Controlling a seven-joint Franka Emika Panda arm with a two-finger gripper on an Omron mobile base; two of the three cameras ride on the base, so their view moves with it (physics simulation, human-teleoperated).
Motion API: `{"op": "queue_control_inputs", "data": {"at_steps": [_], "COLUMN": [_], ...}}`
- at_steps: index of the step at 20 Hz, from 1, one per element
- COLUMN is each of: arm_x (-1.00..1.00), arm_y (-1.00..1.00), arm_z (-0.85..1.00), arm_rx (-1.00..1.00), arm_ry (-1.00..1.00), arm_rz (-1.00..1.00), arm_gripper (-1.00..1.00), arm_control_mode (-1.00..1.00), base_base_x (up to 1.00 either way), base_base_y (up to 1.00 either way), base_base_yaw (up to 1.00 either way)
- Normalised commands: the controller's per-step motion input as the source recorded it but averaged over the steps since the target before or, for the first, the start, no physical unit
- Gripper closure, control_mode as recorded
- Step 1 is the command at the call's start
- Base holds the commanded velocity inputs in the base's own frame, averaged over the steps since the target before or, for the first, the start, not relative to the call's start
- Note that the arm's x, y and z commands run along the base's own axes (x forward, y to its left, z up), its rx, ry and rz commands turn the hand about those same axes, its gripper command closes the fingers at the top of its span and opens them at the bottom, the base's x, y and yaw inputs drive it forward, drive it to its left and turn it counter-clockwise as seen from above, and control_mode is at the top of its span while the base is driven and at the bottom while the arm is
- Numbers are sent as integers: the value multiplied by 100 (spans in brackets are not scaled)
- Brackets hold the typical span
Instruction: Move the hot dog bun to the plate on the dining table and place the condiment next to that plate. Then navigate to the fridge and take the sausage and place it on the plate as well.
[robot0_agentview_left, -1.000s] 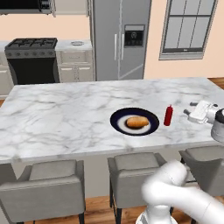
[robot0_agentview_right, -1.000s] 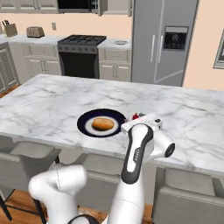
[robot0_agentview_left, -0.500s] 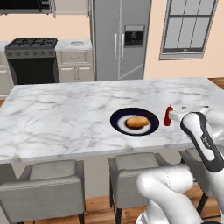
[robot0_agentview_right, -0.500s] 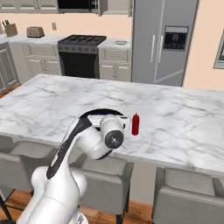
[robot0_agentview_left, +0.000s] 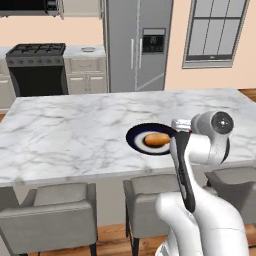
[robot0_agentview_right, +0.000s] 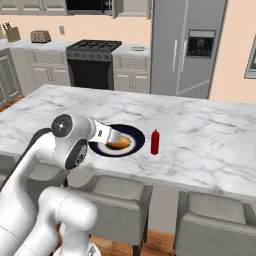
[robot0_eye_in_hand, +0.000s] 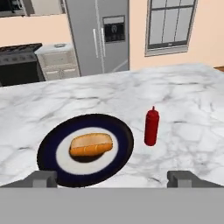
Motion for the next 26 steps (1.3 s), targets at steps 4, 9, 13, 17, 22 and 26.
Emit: {"op": "queue_control_inputs", "data": {"at_steps": [4, 9, 13, 17, 22, 26], "arm_x": [-77, -100, -75, -3, -33, 0], "arm_y": [0, -2, 4, 13, -2, 0], "arm_z": [27, -4, -2, -4, -3, 0], "arm_rx": [0, 0, 0, -5, 0, 0], "arm_ry": [27, 1, 1, 3, -5, 0], "arm_rz": [-14, -1, 0, 3, -2, 0], "arm_gripper": [-100, -100, -100, -100, -100, -100], "arm_control_mode": [-100, -100, -100, -100, 100, 100], "base_base_x": [0, 0, 0, 0, -14, -65], "base_base_y": [0, 0, 0, 0, -3, -70], "base_base_yaw": [0, 0, 0, 0, -1, -7]}}
